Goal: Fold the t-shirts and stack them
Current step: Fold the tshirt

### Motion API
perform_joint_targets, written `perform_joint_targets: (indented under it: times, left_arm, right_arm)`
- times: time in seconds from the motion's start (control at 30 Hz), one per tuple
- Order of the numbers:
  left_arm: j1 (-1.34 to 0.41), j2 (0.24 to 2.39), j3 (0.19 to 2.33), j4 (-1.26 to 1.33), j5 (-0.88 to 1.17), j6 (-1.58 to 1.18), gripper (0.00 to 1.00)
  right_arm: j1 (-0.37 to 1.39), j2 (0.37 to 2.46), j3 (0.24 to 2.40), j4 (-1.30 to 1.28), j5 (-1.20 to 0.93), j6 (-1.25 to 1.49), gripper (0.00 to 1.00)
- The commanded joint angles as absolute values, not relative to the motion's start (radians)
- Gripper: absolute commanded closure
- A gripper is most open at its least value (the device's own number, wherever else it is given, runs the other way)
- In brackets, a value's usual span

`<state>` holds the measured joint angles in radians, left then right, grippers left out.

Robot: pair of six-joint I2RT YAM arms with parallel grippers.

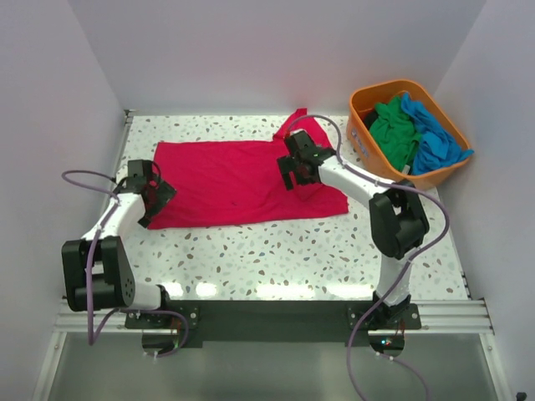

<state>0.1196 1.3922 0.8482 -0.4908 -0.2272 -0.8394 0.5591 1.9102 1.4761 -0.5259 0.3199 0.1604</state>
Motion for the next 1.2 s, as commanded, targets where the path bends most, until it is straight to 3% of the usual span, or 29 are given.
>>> perform_joint_targets:
  times: [0.0,0.4,0.83,1.0,1.1,1.17]
  left_arm:
    - [0.089,1.39,0.833,-0.405,-0.155,-0.808,0.0]
    - [0.066,1.575,0.859,-0.344,-0.209,-0.81,0.0]
    - [0.092,1.667,0.871,-0.41,-0.322,-0.821,0.0]
    - [0.092,1.658,0.876,-0.403,-0.304,-0.811,0.0]
    - [0.092,1.646,0.876,-0.4,-0.288,-0.807,0.0]
    - [0.092,1.631,0.877,-0.396,-0.279,-0.807,0.0]
  right_arm:
    - [0.561,1.924,1.473,-0.548,0.429,0.057,0.02]
    - [0.566,2.059,1.543,-0.56,0.413,0.029,0.01]
    - [0.488,2.144,1.689,-0.545,0.695,0.032,0.01]
    - [0.407,2.262,1.87,-0.5,0.77,-0.03,0.01]
    - [0.402,2.231,1.931,-0.537,0.759,-0.028,0.01]
    - [0.417,2.16,1.857,-0.548,0.643,-0.012,0.01]
